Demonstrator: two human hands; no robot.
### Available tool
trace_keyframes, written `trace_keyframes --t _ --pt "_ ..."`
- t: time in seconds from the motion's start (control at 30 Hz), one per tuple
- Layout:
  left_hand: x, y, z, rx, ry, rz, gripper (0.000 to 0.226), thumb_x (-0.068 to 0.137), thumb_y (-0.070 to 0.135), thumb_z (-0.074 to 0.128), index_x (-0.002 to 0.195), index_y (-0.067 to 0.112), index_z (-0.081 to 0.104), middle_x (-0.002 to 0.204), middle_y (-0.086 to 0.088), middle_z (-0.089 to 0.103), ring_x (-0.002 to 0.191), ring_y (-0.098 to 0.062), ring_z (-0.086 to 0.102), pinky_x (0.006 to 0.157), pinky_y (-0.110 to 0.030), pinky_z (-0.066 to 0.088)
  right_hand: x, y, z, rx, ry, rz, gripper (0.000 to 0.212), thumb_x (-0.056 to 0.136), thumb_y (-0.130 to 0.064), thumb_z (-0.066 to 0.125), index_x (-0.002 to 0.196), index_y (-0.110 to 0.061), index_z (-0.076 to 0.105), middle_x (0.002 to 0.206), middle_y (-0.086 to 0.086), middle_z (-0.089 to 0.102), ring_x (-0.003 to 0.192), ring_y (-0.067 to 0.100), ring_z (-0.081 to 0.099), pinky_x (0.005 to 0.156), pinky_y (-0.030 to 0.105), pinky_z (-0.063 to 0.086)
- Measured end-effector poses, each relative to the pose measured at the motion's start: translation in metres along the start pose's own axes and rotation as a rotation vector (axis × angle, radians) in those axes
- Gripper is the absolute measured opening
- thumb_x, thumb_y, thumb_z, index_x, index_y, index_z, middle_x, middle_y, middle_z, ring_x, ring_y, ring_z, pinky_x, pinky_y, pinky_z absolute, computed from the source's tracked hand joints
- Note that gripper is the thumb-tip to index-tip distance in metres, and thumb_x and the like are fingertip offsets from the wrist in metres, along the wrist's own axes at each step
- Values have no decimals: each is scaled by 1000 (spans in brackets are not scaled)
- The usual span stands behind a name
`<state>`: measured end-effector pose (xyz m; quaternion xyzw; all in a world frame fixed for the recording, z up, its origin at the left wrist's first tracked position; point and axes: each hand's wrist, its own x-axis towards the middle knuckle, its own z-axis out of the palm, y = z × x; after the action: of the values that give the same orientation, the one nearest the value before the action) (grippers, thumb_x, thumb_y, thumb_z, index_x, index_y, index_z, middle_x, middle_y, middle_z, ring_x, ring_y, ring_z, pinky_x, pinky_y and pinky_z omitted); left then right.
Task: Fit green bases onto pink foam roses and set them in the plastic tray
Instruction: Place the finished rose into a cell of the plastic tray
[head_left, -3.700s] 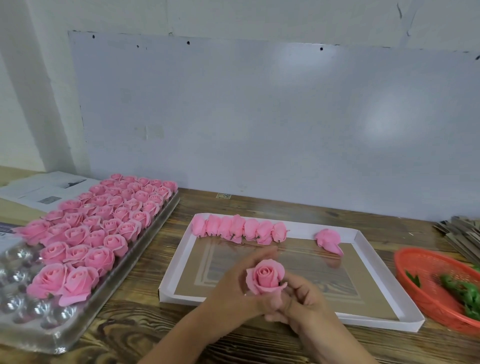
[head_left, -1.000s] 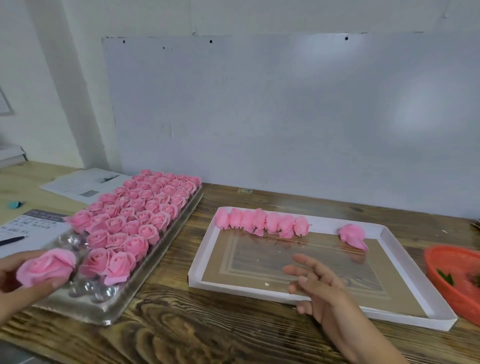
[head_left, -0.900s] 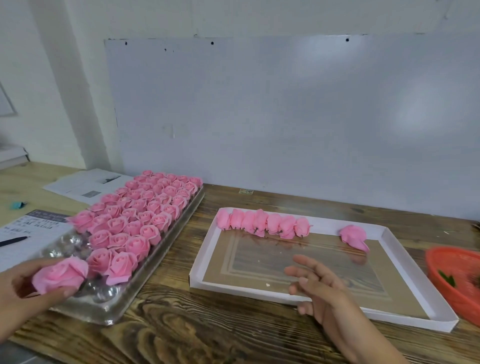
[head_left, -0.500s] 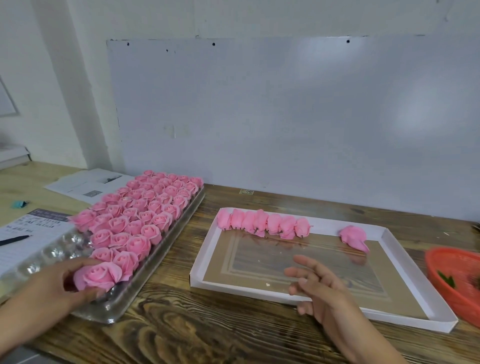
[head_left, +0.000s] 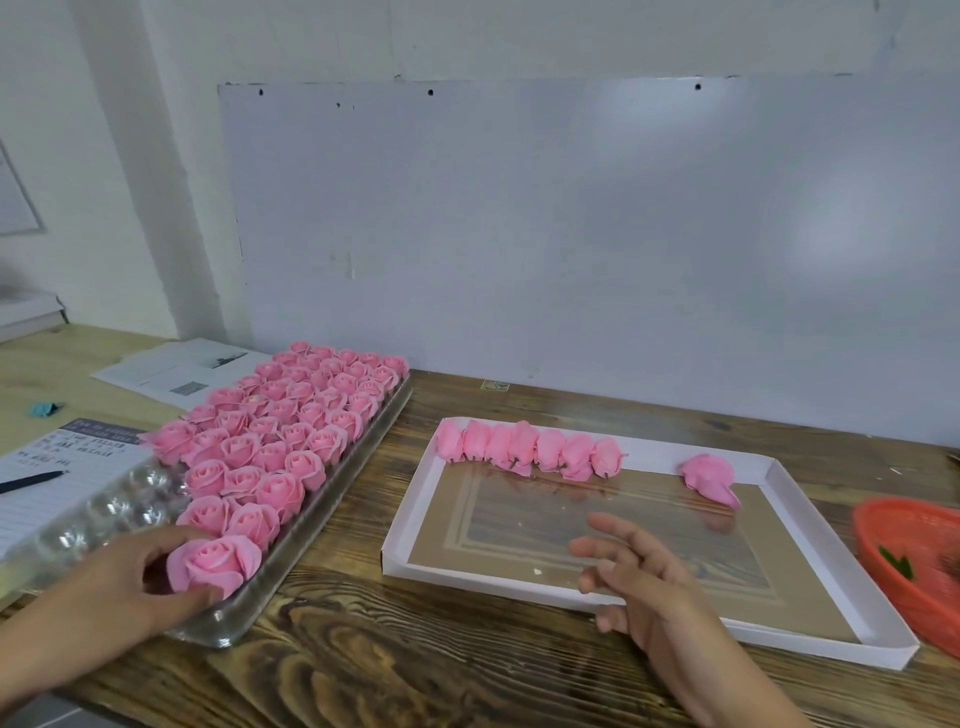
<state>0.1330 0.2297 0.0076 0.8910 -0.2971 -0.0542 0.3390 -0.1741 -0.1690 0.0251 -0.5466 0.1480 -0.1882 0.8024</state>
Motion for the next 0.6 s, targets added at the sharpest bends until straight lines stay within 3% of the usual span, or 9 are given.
trace_keyframes --t 0.2,0.33,0.47,0.6 --pt "4 6 -6 49 -46 -23 75 38 86 78 106 56 70 98 32 73 90 6 70 73 -25 54 0 0 0 -8 1 -6 54 70 -7 67 123 -9 60 105 17 71 72 20 65 46 27 48" --pt "15 -27 -4 72 -58 -27 73 36 86 75 101 51 72 89 26 75 80 -2 74 71 -29 58 1 1 0 -9 0 -3 55 69 -8 68 123 -10 60 105 17 71 72 21 65 47 28 48" --pt "31 -61 -5 244 -37 -1 71 41 91 68 104 59 66 85 34 70 67 9 69 58 -19 55 1 1 0 -18 -1 -10 59 65 -12 71 123 -10 60 104 16 71 71 20 65 46 27 48" --pt "51 -93 -6 289 38 -23 56 37 68 91 88 55 72 70 28 69 60 5 64 56 -21 46 0 1 -1 -27 -5 -16 58 66 -12 71 123 -10 60 106 17 70 73 20 65 47 27 48"
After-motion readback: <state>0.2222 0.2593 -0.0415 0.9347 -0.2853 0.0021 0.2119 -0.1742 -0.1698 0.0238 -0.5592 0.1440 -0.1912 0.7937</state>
